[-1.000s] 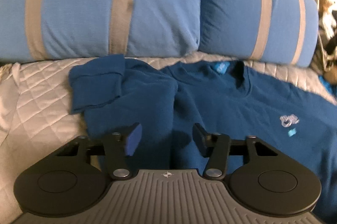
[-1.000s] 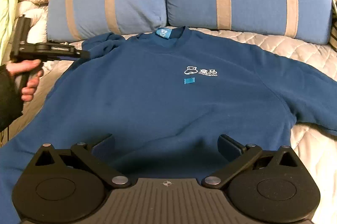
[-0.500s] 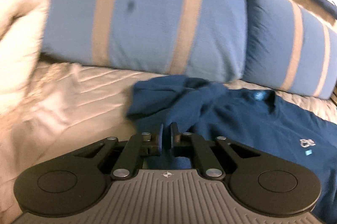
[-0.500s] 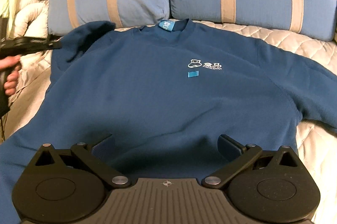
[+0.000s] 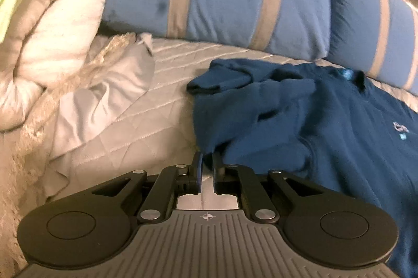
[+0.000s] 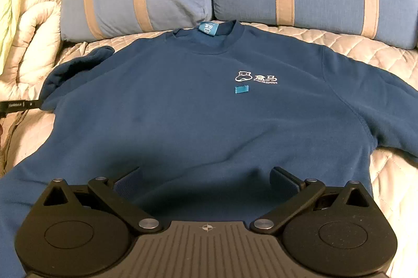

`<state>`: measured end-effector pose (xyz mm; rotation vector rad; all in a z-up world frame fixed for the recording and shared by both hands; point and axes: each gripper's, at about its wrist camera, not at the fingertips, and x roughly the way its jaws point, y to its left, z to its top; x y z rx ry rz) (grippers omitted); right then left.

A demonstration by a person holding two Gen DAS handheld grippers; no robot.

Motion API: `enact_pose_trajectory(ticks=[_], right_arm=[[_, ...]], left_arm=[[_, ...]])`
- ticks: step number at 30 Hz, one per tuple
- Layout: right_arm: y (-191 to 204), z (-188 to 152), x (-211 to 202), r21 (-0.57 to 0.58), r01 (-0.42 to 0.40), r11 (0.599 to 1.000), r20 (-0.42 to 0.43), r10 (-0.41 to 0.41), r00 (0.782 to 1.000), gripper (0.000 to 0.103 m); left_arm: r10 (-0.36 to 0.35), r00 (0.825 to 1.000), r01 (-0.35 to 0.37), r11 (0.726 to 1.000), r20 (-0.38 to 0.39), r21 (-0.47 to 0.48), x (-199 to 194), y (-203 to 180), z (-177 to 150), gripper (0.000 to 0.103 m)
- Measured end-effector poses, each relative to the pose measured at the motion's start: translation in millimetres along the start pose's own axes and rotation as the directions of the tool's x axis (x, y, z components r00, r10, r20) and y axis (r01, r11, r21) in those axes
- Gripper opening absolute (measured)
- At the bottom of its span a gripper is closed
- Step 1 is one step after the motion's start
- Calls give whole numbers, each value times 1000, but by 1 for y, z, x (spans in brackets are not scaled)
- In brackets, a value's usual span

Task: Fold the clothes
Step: 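Grasp the sleeve cuff nearest the left gripper with the left gripper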

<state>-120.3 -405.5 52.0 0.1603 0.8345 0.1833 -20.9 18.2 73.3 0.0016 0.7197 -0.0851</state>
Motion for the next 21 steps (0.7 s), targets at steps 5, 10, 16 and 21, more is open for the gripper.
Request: enact_pose_trajectory(ticks=[5,10,16,21], right_arm=[[1,0,0,-3,2,1000,-2,-2,1000,103],[1,0,1,-2,-4,1000,-12,4,1000,103],[-1,0,1,18,-18,1000,-14,19,1000,103],[-7,1,3,51,-41,998,-20,42,999,103]], left_arm=[[-83,989,95,991,122,-97,-19,14,11,72],[-88,984,110,984,156,-142,5,21,39,71],[-44,996,43,999,84,7,58,9,63,71],[-36,997,22,981,68,191,83,-11,59,71]])
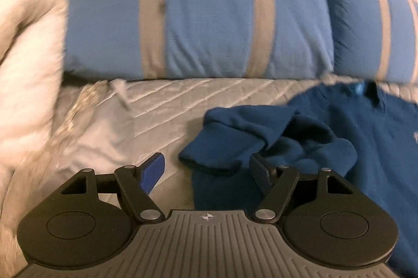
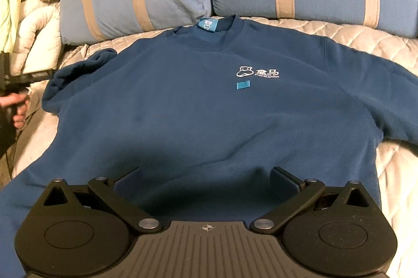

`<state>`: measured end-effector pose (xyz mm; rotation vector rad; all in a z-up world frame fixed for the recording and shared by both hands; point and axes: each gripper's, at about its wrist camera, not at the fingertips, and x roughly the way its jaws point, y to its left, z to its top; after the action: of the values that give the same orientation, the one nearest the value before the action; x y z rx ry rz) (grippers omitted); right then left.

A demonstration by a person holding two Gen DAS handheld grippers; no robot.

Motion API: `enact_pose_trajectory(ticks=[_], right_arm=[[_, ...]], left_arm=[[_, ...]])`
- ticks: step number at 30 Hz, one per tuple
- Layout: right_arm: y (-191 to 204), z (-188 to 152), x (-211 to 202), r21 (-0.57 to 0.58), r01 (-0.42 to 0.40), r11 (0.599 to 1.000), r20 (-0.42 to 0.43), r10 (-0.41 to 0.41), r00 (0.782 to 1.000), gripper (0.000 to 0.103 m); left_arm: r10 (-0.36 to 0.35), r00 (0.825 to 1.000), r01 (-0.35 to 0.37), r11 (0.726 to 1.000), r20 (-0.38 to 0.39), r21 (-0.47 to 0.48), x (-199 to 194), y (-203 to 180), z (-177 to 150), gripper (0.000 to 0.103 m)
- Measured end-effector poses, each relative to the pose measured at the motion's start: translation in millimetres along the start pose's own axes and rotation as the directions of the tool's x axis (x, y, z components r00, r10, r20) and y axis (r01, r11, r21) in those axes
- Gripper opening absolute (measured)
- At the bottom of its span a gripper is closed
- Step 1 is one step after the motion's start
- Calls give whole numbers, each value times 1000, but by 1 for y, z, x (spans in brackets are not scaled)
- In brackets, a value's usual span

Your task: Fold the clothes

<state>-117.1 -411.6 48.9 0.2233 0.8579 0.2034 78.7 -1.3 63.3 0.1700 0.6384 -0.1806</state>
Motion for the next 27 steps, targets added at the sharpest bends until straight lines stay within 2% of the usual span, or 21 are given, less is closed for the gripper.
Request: enact_pose_trajectory(ticks=[4,7,9,10,11,15,19,27], right_arm=[[-2,1,1,15,-13,1000,-11,13,1000,103],[-2,1,1,14,-17,1000,-14,17,1000,103],[-3,2,1,14,-18,1000,-15,18,1000,103],[-3,2,1,14,-18,1000,-14,18,1000,103],[-3,2,1,15,-18,1000,-14,18,1000,103],[-3,1,1,15,-17,1000,-13,17,1000,103],[-3,0,1,10,-16,1000,-9,16,1000,103],[-2,-1,-1,6,-13,1000,6,13,1000,103]], left_arm=[[-3,1000,3,996,-9,91,11,-10,-1,67],[-35,999,39,990,-33,133,17,-14,1,48],[-45,997,54,987,-61,154,19,-18,2,18],[-45,997,56,986,-69,159,19,-19,3,15],[-38,997,48,986,-68,157,19,-19,5,7],[-5,999,9,996,-37,93,2,-9,19,5],[57,998,-57,998,21,23,-34,11,38,5],[237,969,-234,971,76,-45,-119,49,65,5]])
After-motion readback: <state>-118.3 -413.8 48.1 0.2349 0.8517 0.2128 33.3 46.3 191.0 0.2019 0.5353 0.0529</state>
